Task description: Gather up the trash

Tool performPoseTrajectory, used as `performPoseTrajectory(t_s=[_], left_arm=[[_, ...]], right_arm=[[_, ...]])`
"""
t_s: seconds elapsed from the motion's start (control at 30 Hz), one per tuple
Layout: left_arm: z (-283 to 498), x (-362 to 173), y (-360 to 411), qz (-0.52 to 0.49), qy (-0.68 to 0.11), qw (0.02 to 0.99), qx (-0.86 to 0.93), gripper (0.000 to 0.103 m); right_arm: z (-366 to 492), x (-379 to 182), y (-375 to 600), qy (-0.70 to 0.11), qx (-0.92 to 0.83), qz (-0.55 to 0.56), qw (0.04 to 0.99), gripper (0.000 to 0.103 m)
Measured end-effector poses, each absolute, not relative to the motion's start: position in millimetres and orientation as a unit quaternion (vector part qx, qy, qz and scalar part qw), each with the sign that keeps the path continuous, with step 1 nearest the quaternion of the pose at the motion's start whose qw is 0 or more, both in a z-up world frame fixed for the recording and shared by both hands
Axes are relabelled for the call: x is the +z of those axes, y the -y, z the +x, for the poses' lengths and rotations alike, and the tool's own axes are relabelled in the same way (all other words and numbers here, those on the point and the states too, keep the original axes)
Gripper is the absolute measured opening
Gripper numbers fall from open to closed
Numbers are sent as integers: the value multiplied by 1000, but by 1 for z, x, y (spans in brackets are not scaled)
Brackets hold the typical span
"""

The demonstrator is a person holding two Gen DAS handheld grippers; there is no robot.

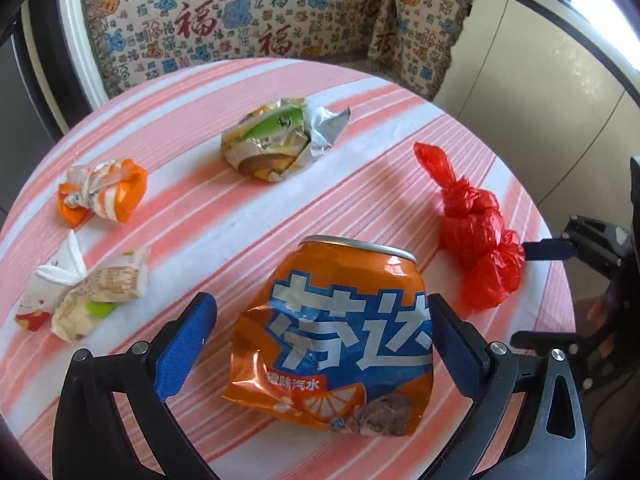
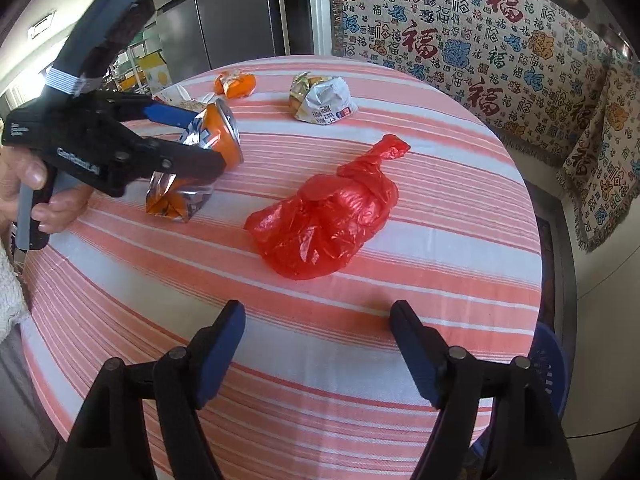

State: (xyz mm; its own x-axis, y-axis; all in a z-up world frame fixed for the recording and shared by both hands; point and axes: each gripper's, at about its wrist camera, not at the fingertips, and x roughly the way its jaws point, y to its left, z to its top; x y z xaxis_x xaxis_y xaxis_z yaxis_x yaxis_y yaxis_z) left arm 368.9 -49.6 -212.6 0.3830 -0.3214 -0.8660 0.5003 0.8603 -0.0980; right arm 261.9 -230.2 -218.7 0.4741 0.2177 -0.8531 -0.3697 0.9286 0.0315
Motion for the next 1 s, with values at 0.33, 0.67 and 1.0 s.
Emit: performPoseTrajectory(t_s=[0.33,0.67,1.0], left_arm=[[325,-212,53,73,-486,852,-180,87],[285,-213,32,-34,-483,872,-76,87],[272,-201,33,-56,-469,879,-64,87]], right_arm=[[288,-196,277,-481,168,46,859,76],[322,-221,236,-505,141,45,850,50],[290,-190,244,-470,157,-34,868,47]])
